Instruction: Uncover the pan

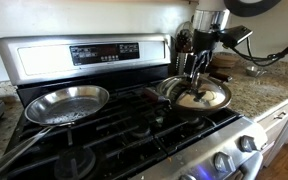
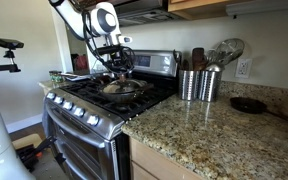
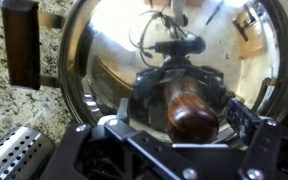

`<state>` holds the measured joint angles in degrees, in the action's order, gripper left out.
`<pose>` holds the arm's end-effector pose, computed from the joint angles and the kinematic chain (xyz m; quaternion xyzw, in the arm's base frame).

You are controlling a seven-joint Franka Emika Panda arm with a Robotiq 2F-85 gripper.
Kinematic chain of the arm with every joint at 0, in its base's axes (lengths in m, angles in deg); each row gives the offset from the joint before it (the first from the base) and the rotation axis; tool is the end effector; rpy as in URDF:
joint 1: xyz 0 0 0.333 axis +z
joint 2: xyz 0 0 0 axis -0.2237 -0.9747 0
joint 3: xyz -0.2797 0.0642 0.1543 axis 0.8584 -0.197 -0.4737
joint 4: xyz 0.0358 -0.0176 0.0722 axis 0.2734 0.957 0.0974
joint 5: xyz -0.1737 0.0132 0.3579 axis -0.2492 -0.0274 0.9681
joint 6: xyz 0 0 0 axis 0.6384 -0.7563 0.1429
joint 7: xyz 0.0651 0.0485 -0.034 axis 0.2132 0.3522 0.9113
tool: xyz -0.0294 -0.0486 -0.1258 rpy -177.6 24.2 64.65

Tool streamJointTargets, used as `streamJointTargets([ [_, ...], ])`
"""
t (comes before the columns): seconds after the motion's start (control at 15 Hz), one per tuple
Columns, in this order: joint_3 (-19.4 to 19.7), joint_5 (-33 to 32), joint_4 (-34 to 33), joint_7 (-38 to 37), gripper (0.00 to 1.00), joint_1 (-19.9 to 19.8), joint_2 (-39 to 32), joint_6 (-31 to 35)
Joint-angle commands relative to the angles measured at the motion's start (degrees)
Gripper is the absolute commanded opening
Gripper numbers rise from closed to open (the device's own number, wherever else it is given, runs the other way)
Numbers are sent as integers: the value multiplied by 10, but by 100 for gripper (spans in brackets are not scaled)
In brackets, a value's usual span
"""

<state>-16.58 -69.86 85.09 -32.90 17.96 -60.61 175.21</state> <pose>0.5097 0.1345 0.3363 0.9839 0.1459 0.0834 0.0604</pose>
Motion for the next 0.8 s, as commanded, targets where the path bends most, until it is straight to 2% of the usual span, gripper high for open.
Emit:
streamJointTargets([
  [0.0, 5, -11, -10, -17, 73, 15, -10, 4],
  [0.07, 5, -7, -10, -13, 70, 17, -9, 4],
  [0.53, 9, -5, -9, -13, 23, 18, 2, -8],
  [0.6, 10, -5, -10, -13, 20, 17, 2, -9],
  [0.73, 11, 0, -8, -6, 20, 17, 8, -12],
])
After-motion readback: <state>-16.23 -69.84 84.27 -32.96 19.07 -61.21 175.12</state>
